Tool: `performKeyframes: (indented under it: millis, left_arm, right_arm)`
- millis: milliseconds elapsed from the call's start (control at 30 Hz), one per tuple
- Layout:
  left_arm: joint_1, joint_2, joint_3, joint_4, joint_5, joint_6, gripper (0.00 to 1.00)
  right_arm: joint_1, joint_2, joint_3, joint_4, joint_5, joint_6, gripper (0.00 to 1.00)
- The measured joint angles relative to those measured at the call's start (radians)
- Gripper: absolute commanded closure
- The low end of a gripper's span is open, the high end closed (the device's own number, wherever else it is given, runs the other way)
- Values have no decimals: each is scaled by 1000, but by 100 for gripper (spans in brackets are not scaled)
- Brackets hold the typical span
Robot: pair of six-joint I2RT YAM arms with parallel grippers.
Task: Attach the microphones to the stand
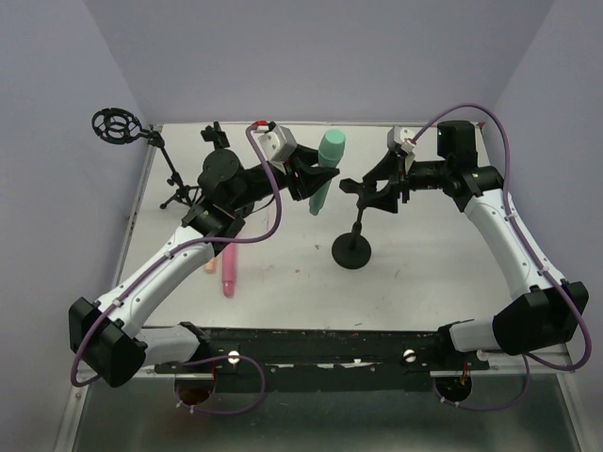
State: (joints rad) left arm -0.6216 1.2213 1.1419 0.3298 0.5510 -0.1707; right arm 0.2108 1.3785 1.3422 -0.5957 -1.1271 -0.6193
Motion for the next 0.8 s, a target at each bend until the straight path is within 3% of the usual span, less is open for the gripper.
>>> performKeyframes:
  millis: [100, 233, 500, 800]
  left_arm:
    - [1, 24, 16, 8, 5, -3, 100]
    - [5, 43, 23, 19, 8, -4, 100]
    - [13, 82, 46, 23, 8, 2, 100]
    - [23, 168, 127, 38, 10, 25, 100]
  right_arm:
    - [1, 0, -2, 5, 0, -2, 63]
    - [4, -2, -2, 6, -2, -12, 71]
    - [4, -11, -8, -5, -6, -44, 80]
    - [4, -11, -8, -26, -23, -71, 81]
